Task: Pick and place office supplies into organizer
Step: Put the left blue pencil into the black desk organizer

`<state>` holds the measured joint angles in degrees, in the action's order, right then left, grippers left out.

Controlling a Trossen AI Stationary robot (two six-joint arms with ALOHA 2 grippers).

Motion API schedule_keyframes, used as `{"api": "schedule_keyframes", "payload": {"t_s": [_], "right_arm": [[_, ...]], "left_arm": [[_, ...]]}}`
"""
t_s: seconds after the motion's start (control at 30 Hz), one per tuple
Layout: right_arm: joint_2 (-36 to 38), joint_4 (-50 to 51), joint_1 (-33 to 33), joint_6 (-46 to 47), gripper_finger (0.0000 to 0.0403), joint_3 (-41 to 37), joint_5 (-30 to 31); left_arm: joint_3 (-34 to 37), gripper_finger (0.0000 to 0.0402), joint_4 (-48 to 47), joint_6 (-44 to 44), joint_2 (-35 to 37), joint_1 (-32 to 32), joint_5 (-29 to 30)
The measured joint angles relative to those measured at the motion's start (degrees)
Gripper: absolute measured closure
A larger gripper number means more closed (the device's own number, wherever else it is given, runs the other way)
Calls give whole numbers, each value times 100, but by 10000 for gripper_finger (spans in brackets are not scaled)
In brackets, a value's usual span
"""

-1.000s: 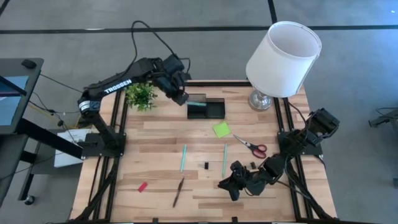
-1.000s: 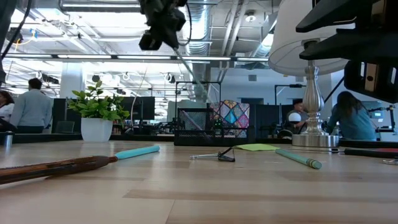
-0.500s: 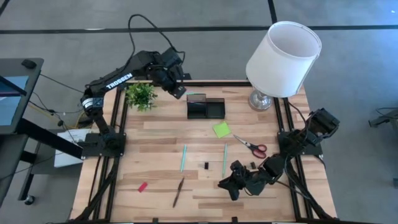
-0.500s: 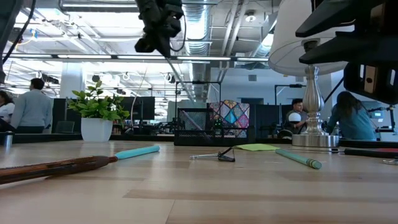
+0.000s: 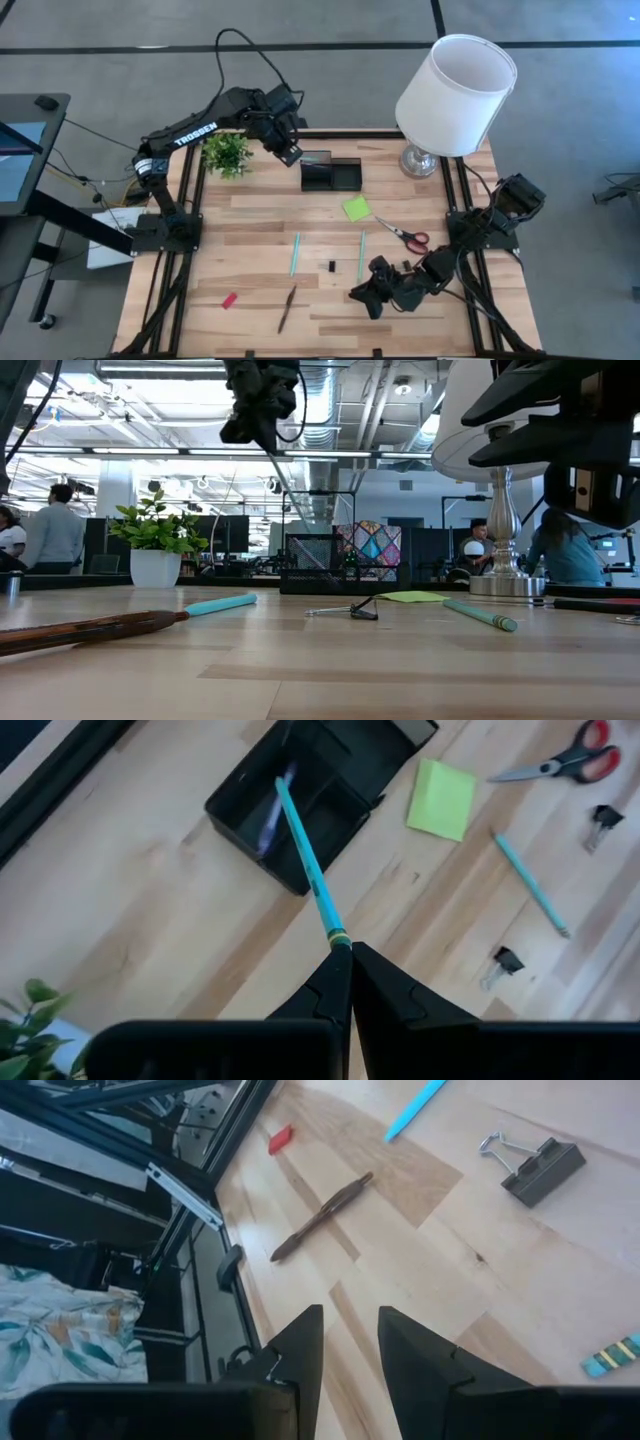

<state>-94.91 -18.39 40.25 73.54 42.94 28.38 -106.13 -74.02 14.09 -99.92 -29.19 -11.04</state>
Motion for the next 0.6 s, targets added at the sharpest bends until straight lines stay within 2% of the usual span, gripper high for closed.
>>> {"api": "schedule_keyframes", "payload": {"t_s": [0.17,0.37,0.6], "right_arm": [[0,4,-29,-36,310,0,0],[-2,38,-33,-46,310,2,0],[-2,11,-16,-2,310,4,0]], "left_arm": [[42,401,94,-73,-67,-46,147],[238,401,685,-90,-392,-66,-152],[244,398,805,-284,-848,-83,-252]]}}
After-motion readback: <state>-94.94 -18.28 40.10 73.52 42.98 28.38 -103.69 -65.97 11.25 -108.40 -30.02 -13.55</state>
